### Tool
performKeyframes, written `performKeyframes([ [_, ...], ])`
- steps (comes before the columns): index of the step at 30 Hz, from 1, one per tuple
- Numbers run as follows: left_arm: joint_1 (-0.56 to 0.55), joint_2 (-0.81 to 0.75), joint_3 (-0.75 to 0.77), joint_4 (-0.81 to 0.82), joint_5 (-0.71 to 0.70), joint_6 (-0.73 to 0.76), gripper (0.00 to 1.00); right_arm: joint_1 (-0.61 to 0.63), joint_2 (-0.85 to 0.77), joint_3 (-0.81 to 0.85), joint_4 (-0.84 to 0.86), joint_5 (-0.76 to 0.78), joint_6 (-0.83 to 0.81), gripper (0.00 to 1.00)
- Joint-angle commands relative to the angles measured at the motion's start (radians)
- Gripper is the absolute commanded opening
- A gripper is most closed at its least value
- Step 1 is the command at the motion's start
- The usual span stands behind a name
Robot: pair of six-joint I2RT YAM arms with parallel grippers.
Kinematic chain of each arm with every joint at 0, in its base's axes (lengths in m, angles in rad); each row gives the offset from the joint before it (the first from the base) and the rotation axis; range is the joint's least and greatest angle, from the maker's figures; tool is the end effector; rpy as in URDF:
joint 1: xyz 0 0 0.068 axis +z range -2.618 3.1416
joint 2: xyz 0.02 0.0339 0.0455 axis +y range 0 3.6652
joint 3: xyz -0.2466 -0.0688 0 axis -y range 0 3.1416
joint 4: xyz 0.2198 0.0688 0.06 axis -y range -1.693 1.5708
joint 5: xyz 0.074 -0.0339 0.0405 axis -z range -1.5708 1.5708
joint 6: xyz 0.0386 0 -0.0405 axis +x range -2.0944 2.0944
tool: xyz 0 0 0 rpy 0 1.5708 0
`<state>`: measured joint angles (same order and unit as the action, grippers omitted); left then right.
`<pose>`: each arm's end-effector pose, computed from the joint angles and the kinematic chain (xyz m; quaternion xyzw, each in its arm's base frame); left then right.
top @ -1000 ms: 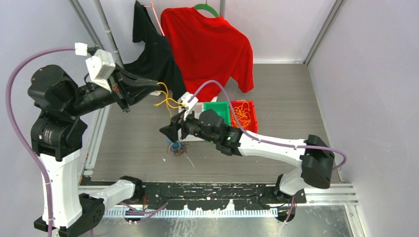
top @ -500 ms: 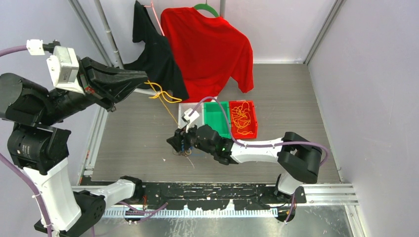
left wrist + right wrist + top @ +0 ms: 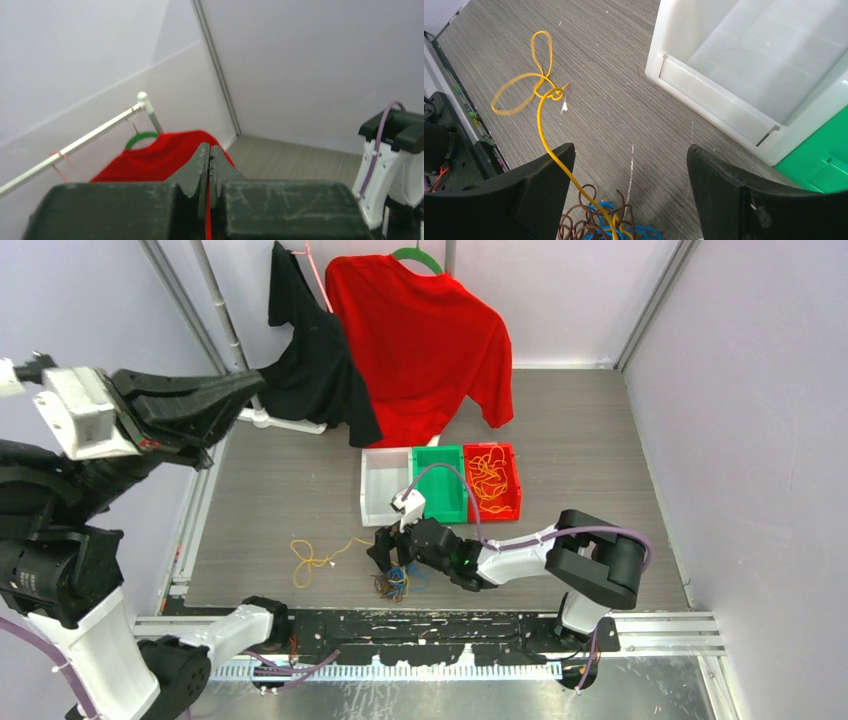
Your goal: Untangle the cables
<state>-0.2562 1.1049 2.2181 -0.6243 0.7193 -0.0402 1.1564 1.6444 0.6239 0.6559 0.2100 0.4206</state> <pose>0.0356 -0.0356 0.6059 0.3519 0.4467 -0.2977 0.7668 0.1316 0.2793 0.1636 -0.2391 0.7856 0.3392 0.4588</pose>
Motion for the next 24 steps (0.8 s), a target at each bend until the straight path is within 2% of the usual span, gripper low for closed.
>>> performKeyframes([
  [1, -0.002, -0.085, -0.214, -0.079, -0.052, 0.147, 0.00, 0.005, -0.087, 0.052, -0.058, 0.024, -0.020, 0.87],
  [7, -0.003, -0.241, -0.718, -0.332, -0.049, 0.531, 0.00, 0.005, -0.207, 0.117, -0.314, -0.027, -0.016, 0.92],
  [9, -0.003, -0.267, -0.839, -0.388, -0.035, 0.636, 0.09, 0.005, -0.283, 0.113, -0.387, -0.062, -0.003, 0.93],
  [11, -0.003, -0.271, -0.939, -0.428, -0.022, 0.696, 0.25, 0.005, -0.335, 0.113, -0.474, -0.095, -0.002, 0.93],
  [14, -0.004, -0.234, -1.012, -0.515, 0.014, 0.799, 0.40, 0.004, -0.407, 0.071, -0.584, -0.100, 0.013, 0.90],
  [19, -0.075, -0.162, -1.129, -0.565, -0.035, 0.902, 0.54, 0.003, -0.493, -0.036, -0.677, -0.017, 0.077, 0.79],
  [24, -0.179, -0.149, -1.179, -0.494, -0.077, 0.870, 0.58, 0.002, -0.426, -0.044, -0.720, 0.015, 0.073, 0.74],
])
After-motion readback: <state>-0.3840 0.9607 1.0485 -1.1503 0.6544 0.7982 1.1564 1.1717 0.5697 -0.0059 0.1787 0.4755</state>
